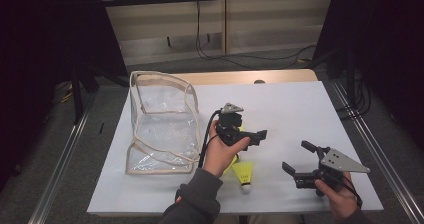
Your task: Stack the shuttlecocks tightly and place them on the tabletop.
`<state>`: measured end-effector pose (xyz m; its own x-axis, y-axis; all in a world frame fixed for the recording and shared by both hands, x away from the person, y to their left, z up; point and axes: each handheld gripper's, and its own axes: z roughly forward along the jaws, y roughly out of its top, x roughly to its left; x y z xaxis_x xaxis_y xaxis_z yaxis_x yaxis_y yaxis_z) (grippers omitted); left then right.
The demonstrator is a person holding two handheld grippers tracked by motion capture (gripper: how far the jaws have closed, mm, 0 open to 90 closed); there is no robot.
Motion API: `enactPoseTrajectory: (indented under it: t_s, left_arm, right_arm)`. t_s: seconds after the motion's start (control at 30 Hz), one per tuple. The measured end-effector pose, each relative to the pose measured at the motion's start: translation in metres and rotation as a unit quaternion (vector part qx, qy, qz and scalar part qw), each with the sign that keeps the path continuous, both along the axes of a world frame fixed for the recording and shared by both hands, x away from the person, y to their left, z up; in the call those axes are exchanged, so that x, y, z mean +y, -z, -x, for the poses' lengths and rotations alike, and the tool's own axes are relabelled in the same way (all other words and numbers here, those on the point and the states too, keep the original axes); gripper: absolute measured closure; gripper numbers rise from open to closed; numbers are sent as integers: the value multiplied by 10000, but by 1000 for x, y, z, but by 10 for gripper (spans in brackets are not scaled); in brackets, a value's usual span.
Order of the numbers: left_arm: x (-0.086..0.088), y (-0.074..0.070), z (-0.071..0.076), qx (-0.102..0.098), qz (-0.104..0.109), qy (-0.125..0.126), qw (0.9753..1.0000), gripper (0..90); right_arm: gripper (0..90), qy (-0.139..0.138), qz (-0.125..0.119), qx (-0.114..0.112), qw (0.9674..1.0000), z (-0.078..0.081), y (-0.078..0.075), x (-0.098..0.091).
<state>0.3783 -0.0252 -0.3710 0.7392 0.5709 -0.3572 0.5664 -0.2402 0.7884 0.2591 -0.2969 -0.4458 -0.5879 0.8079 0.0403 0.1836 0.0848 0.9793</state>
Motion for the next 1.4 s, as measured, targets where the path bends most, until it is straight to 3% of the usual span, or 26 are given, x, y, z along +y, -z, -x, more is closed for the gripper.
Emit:
enactPoseTrajectory:
  t_s: [0.27,0.57,0.83,1.0,1.4]
  left_arm:
    - [0,-1,14,34,108,263,9996,41]
    - [6,1,25,91,162,347,9992,41]
    - [4,11,37,173,39,473,9987,42]
    - [5,13,40,115,-53,487,9987,41]
    - [20,14,47,91,33,419,9991,41]
  right_arm:
    - [16,29,2,1,10000,0,-1,0]
    - [15,29,-30,42,10000,-4,0,-1]
    - [15,-5,-25,14,10000,-3,0,1]
    - [15,28,-23,14,10000,-3,-1,0]
    - [15,29,-19,6,10000,-4,-1,-1]
